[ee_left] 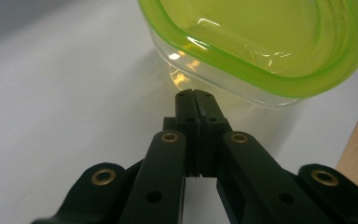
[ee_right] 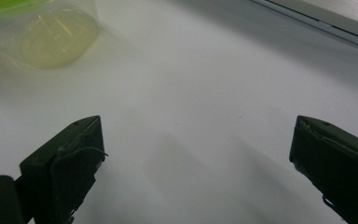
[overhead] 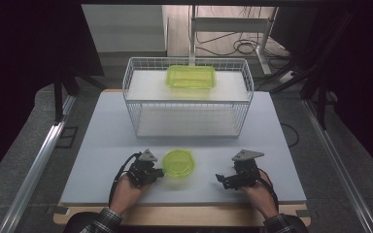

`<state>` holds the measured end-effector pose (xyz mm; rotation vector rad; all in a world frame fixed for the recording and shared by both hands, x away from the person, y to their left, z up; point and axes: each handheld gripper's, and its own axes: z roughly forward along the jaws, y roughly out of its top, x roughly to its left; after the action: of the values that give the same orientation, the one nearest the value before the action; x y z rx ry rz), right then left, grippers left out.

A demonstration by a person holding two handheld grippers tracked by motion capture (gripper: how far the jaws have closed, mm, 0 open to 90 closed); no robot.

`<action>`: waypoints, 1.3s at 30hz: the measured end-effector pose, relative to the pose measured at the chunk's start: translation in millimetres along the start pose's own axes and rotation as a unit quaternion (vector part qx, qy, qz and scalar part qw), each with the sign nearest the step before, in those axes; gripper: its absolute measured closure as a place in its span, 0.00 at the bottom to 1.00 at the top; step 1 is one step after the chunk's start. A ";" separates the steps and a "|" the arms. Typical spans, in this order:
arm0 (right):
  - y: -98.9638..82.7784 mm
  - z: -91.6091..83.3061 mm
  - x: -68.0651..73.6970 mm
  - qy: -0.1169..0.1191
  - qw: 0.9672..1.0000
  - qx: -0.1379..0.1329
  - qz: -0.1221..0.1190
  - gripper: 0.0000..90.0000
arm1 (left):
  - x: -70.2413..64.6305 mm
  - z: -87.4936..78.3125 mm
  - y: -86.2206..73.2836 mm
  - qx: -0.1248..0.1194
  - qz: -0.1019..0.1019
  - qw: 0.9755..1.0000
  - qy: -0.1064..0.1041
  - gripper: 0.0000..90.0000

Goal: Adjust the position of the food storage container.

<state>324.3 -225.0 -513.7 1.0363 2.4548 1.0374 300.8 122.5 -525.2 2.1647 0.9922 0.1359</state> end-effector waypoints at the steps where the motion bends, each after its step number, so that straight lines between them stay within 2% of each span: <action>1: 0.0 0.0 0.1 0.000 1.000 0.001 0.000 0.03 | -0.8 1.4 1.0 -0.001 0.000 1.000 -0.001 1.00; 8: 0.0 0.8 0.9 0.003 1.000 0.002 -0.001 0.03 | -3.0 8.7 5.6 -0.005 0.006 1.000 -0.008 1.00; 12: 0.1 0.2 0.7 0.005 1.000 0.000 -0.002 0.03 | -0.2 1.2 3.5 -0.015 0.003 1.000 0.006 0.96; 16: 0.3 -1.4 0.4 0.013 1.000 -0.008 -0.001 0.03 | 1.9 -10.6 -1.2 -0.040 0.006 0.999 0.024 0.82; 20: 1.0 -2.9 1.1 0.025 1.000 -0.018 -0.003 0.03 | 2.2 -21.4 -7.6 -0.064 0.010 0.997 0.038 0.62; 25: 1.0 -3.1 1.8 0.028 0.999 -0.021 -0.007 0.03 | 2.5 -32.2 -12.1 -0.076 0.009 0.996 0.043 0.35; 29: 1.0 -3.3 1.6 0.029 0.999 -0.022 -0.005 0.03 | 3.2 -38.6 -18.1 -0.077 0.014 0.996 0.052 0.21; 34: 1.2 -3.4 2.4 0.041 0.999 -0.028 -0.004 0.03 | 4.3 -44.7 -25.7 -0.077 0.013 0.995 0.062 0.10; 39: 1.2 -2.8 3.5 0.047 0.999 -0.026 -0.002 0.03 | 5.0 -46.4 -34.1 -0.066 0.015 0.995 0.077 0.05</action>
<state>321.1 -223.3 -510.8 0.9881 2.4883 1.1681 265.9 167.5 -515.3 2.0734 1.0073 0.3783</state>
